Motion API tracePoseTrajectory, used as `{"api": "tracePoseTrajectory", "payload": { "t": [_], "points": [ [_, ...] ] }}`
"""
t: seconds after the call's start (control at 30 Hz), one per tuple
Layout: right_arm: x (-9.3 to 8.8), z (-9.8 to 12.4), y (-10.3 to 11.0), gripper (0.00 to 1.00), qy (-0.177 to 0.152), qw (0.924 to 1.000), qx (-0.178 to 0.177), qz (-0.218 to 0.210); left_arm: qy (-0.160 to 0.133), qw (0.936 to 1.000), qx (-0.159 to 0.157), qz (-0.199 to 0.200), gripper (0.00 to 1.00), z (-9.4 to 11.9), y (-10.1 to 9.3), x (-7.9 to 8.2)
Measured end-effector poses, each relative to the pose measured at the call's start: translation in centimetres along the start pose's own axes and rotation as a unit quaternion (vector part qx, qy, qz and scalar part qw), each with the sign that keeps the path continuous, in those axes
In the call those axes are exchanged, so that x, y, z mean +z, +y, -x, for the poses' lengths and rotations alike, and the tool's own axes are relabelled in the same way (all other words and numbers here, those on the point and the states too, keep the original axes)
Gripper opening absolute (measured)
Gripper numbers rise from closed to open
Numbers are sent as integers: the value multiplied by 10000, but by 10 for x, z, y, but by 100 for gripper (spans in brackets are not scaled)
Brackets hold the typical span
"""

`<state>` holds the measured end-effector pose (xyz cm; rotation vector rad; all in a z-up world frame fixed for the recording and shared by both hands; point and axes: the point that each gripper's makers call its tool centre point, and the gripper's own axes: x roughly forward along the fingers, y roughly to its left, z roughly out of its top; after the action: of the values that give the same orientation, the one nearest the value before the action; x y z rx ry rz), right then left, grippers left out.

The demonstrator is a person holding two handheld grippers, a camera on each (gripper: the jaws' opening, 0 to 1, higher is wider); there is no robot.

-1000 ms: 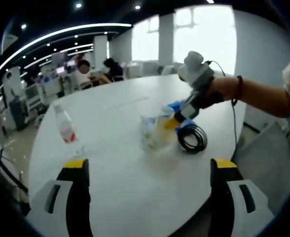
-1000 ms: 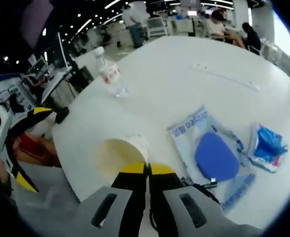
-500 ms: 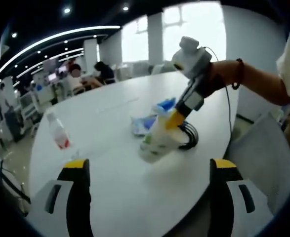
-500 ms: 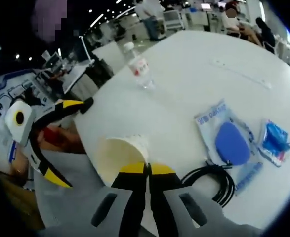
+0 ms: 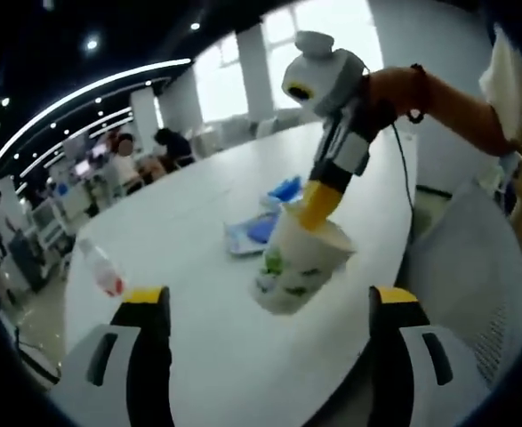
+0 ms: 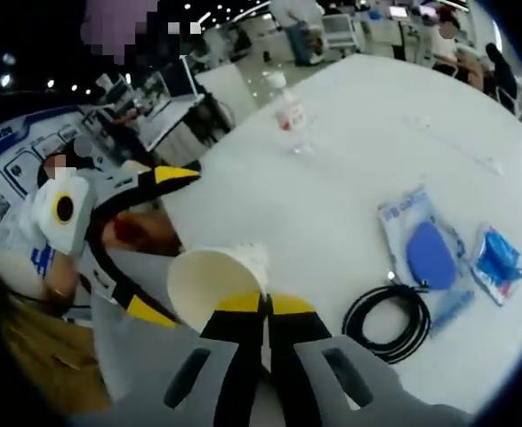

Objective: Arrange the tabletop items into an orderly group along one side of the table until the central work area is clear of visible clutter.

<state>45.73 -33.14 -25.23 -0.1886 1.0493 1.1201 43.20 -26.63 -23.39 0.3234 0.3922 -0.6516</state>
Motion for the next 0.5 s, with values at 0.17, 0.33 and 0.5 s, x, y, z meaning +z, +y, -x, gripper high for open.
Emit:
{"api": "tracePoseTrajectory", "payload": {
  "t": [0.17, 0.33, 0.5],
  "points": [
    [-3, 1, 10, 1, 104, 9999, 92, 75, -106, 9995, -92, -293, 85, 3, -6, 8],
    [-6, 2, 22, 1, 215, 9991, 265, 256, -149, 9973, -429, -572, 64, 0, -23, 11],
    [-10, 2, 25, 1, 302, 9985, 303, 331, -65, 9936, -674, -903, 56, -5, -39, 9]
  ]
}}
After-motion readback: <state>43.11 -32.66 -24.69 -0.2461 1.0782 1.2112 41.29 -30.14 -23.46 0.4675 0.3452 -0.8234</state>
